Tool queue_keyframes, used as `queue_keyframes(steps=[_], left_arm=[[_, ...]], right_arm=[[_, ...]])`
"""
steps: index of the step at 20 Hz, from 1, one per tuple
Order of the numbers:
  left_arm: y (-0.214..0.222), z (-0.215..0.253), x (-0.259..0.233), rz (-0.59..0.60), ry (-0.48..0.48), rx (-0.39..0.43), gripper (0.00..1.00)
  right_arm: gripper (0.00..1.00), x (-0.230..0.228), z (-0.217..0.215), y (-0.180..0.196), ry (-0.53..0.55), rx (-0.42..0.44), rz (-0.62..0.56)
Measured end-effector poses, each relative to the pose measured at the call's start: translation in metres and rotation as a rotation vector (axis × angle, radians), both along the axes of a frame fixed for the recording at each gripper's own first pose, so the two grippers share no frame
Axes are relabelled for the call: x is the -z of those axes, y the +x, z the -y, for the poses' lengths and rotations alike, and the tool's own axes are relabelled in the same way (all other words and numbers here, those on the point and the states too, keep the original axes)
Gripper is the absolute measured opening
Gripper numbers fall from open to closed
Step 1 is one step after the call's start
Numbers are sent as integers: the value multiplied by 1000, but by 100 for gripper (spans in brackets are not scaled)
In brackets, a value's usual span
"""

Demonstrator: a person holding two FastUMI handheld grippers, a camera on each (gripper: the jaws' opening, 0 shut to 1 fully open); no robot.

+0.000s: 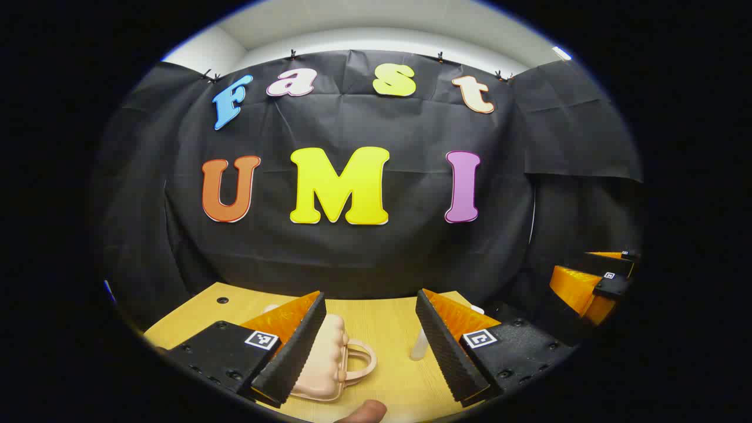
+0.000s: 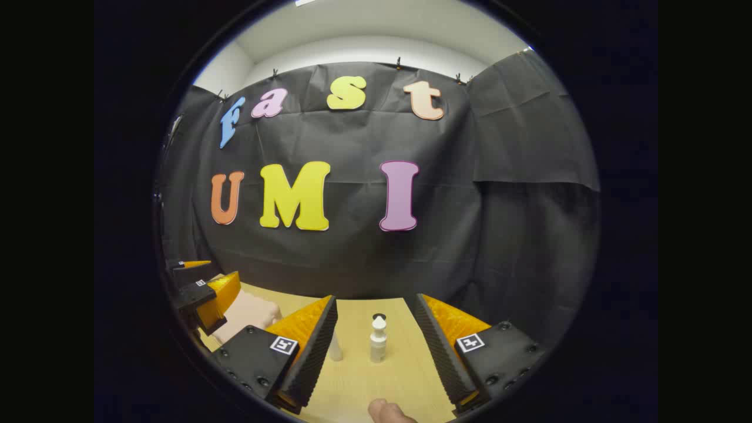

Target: First open the suitcase, pack the skin care products into it, and then close the suitcase.

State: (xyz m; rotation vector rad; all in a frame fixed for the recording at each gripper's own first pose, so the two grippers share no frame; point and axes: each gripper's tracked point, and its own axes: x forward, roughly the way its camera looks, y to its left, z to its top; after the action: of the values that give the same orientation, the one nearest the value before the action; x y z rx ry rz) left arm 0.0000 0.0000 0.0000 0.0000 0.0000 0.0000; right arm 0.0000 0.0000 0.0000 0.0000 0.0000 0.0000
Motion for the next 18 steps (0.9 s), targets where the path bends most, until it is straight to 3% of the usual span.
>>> queue_keyframes(steps=[18], left_arm=[[21,-13,37,-91,7,-95,98]], right_arm=[[79,10,-31,46,-62,-118,-31]])
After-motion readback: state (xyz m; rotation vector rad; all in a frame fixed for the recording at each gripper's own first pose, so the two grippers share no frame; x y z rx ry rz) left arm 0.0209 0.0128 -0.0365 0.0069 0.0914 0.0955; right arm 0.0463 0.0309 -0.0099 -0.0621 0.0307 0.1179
